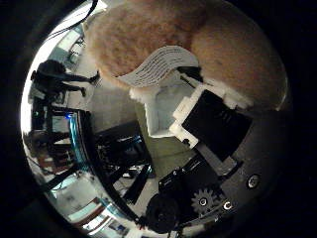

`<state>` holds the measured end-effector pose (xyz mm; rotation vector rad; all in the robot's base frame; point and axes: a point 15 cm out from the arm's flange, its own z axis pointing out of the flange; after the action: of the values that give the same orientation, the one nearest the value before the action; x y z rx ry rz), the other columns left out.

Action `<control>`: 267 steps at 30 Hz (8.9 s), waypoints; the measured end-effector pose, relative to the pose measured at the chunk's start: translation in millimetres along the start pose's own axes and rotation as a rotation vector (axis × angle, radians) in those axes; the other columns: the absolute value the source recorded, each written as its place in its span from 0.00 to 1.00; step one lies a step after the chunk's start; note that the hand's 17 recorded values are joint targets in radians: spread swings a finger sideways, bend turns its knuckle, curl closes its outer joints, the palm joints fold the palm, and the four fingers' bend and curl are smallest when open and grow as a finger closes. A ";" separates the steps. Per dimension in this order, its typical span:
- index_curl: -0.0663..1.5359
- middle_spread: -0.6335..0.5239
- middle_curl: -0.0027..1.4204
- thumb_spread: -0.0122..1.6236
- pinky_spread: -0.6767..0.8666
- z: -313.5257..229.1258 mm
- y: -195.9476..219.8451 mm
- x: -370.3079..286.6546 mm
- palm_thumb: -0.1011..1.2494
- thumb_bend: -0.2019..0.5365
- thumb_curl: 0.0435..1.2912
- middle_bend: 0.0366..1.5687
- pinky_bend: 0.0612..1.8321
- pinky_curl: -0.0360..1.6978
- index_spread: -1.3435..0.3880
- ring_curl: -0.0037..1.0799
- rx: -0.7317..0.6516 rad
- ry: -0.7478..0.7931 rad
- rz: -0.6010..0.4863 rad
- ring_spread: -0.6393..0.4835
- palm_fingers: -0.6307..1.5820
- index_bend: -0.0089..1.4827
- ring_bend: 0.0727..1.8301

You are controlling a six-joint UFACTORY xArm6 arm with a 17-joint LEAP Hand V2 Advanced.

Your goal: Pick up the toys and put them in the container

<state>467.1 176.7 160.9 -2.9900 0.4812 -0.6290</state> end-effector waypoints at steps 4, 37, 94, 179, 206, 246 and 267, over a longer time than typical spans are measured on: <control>0.54 0.45 0.51 0.57 0.31 9.7 -6.0 -7.2 0.87 0.25 0.53 0.89 0.73 0.52 0.66 0.86 -0.003 -0.018 -0.004 0.33 0.79 0.82 0.67; 0.50 0.42 0.47 0.59 0.20 52.3 -47.1 -34.6 0.61 0.23 0.42 0.67 0.62 0.41 0.58 0.65 0.075 -0.039 -0.108 0.37 0.64 0.36 0.63; 0.28 0.39 0.35 0.62 0.33 47.9 278.2 117.1 0.40 0.24 0.20 0.37 0.47 0.32 0.53 0.42 -0.164 0.078 0.103 0.33 0.41 0.13 0.50; 0.53 0.39 0.50 0.69 0.27 277.5 306.2 32.2 0.70 0.31 0.24 0.73 0.81 0.18 0.57 0.52 -0.231 -0.235 0.261 0.36 0.82 0.61 0.71; 0.60 0.39 0.64 0.75 0.32 187.2 404.2 143.5 0.82 0.26 0.29 0.78 0.83 0.36 0.63 0.77 -0.234 0.011 0.409 0.34 0.77 0.74 0.71; 0.31 0.47 0.29 0.64 0.64 166.4 336.6 92.4 0.34 0.23 0.18 0.22 0.54 0.13 0.56 0.30 -0.260 -0.138 0.270 0.48 0.36 0.13 0.31; 0.24 0.51 0.25 0.61 0.69 212.4 316.9 44.4 0.30 0.24 0.18 0.15 0.51 0.02 0.60 0.23 -0.367 -0.276 0.427 0.57 0.36 0.12 0.25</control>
<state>498.6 -141.8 -51.5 -3.0585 1.2793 -0.0972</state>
